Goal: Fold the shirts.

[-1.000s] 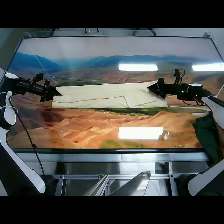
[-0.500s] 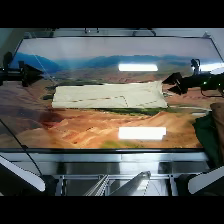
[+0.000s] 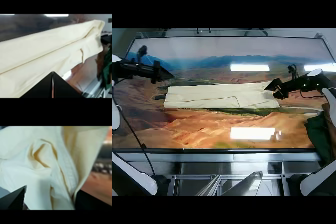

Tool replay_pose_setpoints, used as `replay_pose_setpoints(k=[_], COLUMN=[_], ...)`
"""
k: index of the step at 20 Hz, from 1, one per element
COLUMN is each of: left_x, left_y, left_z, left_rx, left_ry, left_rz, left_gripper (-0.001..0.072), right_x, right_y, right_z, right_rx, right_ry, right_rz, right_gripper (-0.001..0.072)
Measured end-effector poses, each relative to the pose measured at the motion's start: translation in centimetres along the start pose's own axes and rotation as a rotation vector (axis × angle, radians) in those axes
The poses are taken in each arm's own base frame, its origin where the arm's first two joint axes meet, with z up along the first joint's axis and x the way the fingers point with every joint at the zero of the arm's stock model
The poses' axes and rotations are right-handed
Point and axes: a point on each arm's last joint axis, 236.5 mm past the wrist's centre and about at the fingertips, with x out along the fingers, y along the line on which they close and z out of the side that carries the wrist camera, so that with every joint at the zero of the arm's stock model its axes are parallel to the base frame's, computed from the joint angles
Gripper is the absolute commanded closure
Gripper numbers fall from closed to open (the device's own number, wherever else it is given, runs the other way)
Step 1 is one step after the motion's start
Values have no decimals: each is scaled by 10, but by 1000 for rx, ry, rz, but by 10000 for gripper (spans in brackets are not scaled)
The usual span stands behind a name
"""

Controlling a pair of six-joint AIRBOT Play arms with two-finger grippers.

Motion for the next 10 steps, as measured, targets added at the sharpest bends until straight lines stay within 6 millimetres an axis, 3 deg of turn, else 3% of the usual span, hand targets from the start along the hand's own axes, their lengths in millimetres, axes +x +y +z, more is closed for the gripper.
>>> replay_pose_setpoints(k=[3,7,10], left_x=[50,123,174], left_y=[-23,-49,-58], left_z=[-15,-45,-68], left_rx=[88,171,204], left_ry=[89,217,283], left_rz=[53,68,74], left_gripper=[698,700,700], right_x=[26,39,33], right_y=[7,23,29], right_z=[-5,-8,-15], right_rx=[-35,-67,-86], right_ry=[19,27,57], right_rz=[-3,39,67], right_gripper=[697,692,693])
